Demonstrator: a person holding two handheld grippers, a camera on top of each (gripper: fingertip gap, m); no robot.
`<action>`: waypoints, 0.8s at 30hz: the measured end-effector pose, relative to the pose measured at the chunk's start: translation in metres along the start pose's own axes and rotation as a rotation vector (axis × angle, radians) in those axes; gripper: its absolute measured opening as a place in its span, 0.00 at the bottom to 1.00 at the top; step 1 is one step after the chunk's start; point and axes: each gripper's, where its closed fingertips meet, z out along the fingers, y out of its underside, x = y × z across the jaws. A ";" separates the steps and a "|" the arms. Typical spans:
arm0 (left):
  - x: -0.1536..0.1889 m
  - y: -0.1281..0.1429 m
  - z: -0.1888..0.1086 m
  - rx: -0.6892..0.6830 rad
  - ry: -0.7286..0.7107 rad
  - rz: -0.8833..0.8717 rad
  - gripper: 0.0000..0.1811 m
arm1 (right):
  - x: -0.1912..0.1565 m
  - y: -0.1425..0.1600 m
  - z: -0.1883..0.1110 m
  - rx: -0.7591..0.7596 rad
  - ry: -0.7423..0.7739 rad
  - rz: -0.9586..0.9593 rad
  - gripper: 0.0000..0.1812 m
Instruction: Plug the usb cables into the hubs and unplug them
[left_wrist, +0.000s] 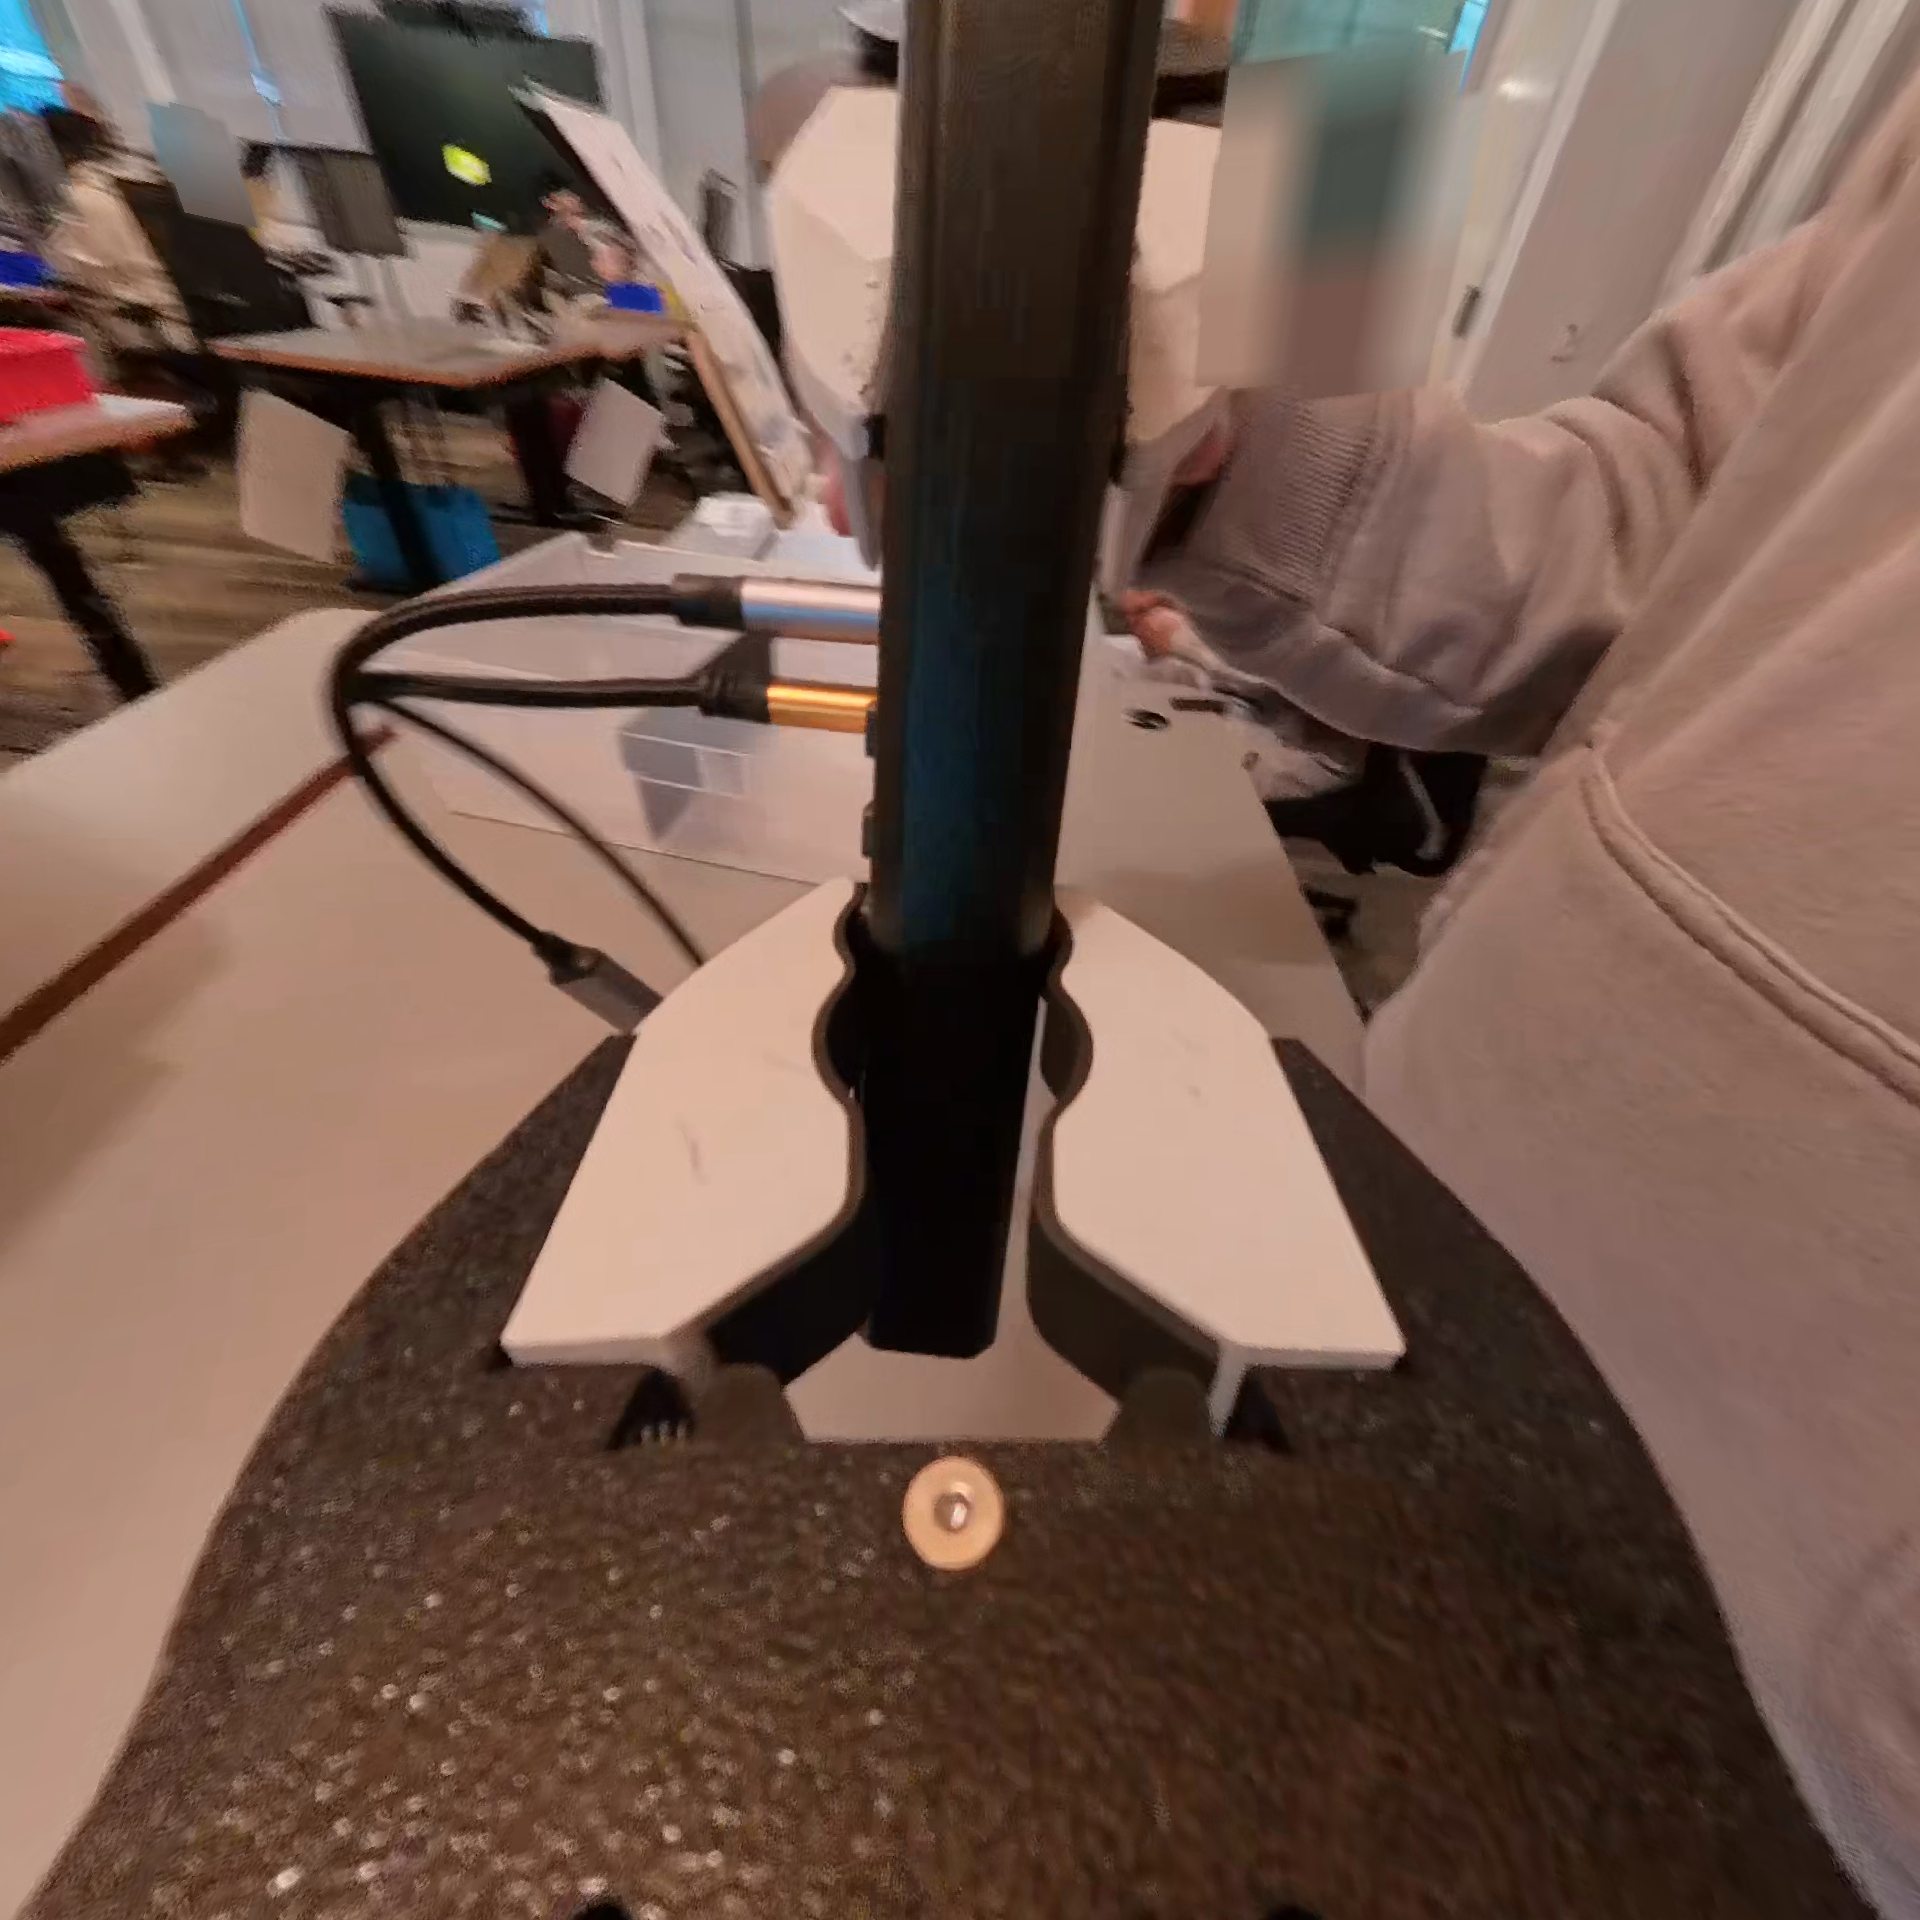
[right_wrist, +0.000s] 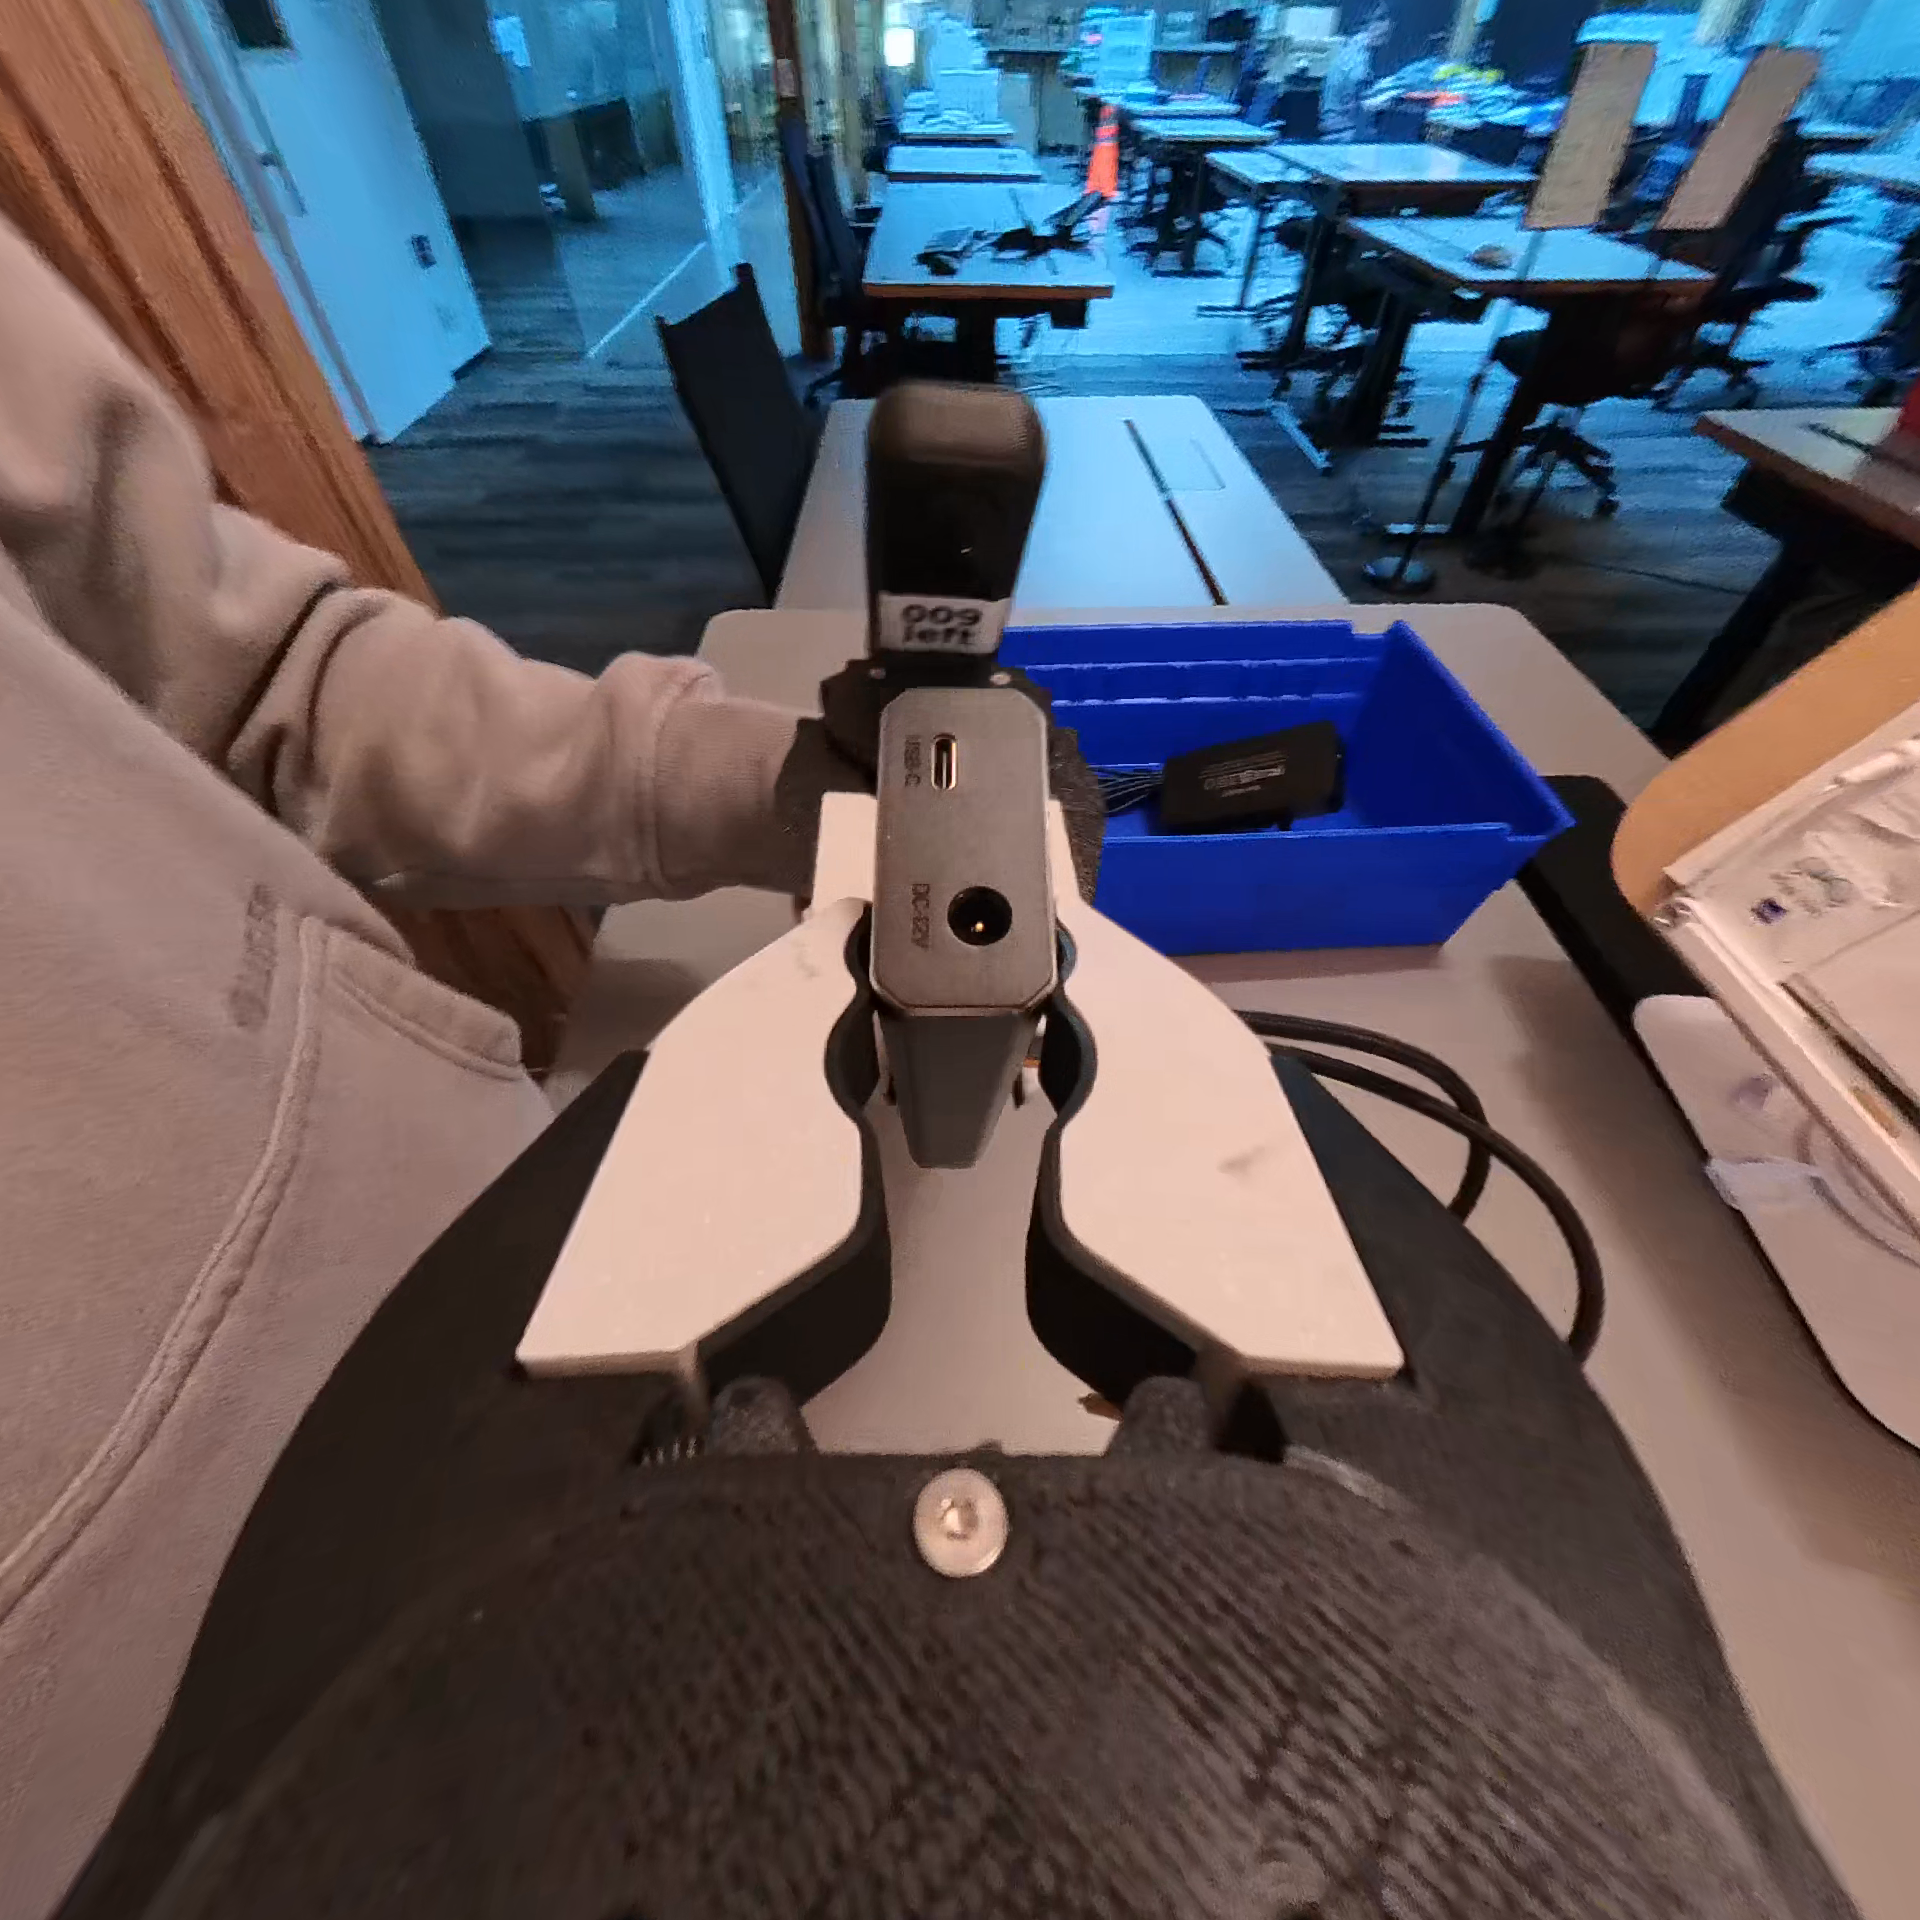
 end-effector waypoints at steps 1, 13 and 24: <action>-0.011 -0.001 0.001 -0.002 -0.079 -0.001 0.18 | 0.007 0.000 -0.002 -0.001 0.050 0.013 0.16; -0.054 0.003 0.036 -0.207 -0.655 -0.040 0.42 | 0.048 0.025 0.009 -0.104 0.514 0.276 0.15; -0.033 0.005 0.052 -0.092 -0.336 -0.035 0.40 | 0.018 0.026 -0.007 -0.171 0.170 -0.005 0.40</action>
